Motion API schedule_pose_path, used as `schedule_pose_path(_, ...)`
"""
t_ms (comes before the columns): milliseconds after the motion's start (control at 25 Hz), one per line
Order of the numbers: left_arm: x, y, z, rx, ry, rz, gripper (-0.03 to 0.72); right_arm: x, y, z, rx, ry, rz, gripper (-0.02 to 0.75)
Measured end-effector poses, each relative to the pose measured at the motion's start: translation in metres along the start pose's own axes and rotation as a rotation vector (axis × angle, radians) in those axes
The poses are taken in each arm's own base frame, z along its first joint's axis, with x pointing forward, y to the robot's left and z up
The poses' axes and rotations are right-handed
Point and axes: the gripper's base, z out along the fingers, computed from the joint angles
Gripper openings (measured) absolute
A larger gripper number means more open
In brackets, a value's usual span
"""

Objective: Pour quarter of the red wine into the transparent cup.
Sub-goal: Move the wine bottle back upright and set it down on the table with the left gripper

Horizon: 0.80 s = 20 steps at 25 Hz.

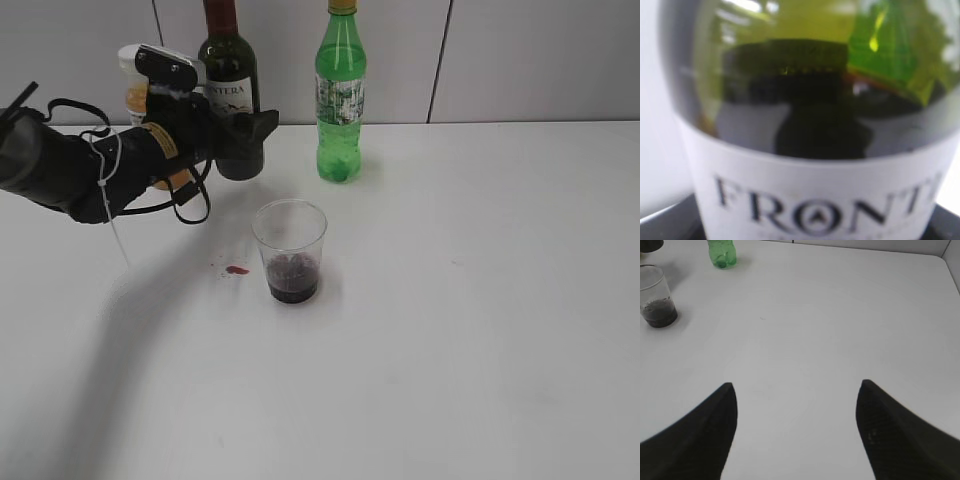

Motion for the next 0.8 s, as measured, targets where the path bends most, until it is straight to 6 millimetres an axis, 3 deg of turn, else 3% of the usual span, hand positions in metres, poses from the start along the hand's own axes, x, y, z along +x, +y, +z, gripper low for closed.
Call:
schedule_pose_path(400, 0.022, 0.001, 0.013, 0.001, 0.048, -0.001, 0.545, 0.000, 0.000, 0.000, 0.001, 0.000, 0.000, 0.593)
schedule_pose_path(640, 0.025, 0.001, 0.013, -0.003, 0.051, -0.006, 0.545, 0.000, 0.000, 0.000, 0.001, 0.000, 0.000, 0.593)
schedule_pose_path(800, 0.039, 0.002, 0.016, -0.004, 0.055, -0.018, 0.545, 0.000, 0.000, 0.000, 0.001, 0.000, 0.000, 0.593)
